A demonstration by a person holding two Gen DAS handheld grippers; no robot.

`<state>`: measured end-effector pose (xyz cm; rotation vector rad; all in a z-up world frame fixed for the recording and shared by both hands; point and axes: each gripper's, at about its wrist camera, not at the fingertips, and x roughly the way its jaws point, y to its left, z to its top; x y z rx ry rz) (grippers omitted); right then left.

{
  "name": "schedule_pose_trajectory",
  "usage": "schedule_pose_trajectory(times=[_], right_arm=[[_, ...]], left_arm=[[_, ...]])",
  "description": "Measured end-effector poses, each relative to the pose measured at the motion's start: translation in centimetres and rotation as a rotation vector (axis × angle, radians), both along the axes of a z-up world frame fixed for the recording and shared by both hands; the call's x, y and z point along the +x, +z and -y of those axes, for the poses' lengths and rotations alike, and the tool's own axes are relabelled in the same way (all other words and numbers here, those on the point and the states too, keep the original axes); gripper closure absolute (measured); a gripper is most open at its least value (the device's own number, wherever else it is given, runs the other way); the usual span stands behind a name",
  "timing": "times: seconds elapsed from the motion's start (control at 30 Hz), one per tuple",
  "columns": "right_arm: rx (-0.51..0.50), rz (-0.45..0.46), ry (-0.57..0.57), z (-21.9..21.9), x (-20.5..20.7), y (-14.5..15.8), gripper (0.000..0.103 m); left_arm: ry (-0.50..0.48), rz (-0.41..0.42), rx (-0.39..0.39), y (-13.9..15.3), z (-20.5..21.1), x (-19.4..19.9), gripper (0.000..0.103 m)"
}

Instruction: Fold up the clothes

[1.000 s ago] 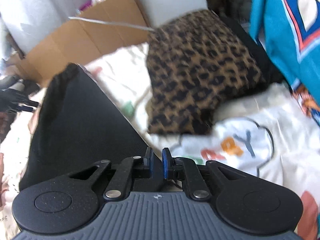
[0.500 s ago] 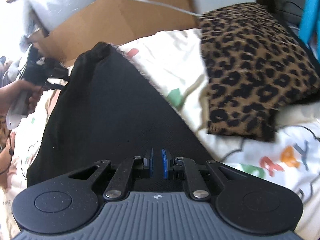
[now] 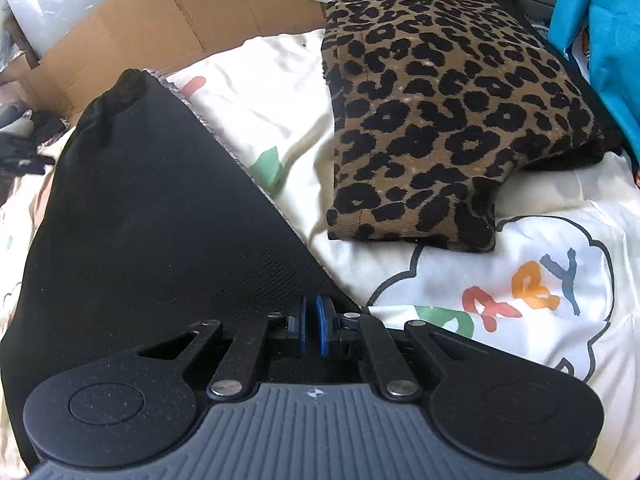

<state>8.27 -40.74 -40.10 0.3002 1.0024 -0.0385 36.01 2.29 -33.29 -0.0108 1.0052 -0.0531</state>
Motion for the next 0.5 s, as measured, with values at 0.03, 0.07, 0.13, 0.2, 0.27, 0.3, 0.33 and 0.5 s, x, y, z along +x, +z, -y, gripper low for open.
schedule_pose_trajectory(times=[0.03,0.07,0.13,0.2,0.27,0.3,0.33,0.5], right_arm=[[0.008,0.009,-0.001,0.0,-0.1,0.1,0.092],[0.017,0.017,-0.001,0.0,-0.1,0.2,0.092],[0.034,0.034,-0.002,-0.1,-0.2,0.5,0.091],[0.050,0.052,-0.004,-0.1,-0.3,0.7,0.091],[0.067,0.069,-0.005,-0.1,-0.4,0.9,0.091],[0.076,0.077,-0.005,-0.1,-0.5,1.1,0.091],[0.083,0.085,-0.004,-0.2,-0.5,1.2,0.091],[0.089,0.091,0.008,-0.4,-0.3,0.9,0.091]], left_arm=[[0.002,-0.013,-0.003,0.3,-0.4,-0.4,0.071],[-0.001,-0.028,-0.001,0.5,-0.8,-0.9,0.072],[-0.013,-0.046,-0.005,1.1,-1.4,-2.3,0.072],[-0.018,-0.056,-0.015,1.9,-1.8,-4.1,0.071],[-0.017,-0.069,-0.031,2.5,-2.3,-6.0,0.071],[-0.014,-0.077,-0.037,2.7,-2.5,-6.8,0.071],[-0.012,-0.084,-0.041,2.8,-2.6,-7.6,0.071],[-0.009,-0.119,-0.059,3.1,-2.6,-11.4,0.071]])
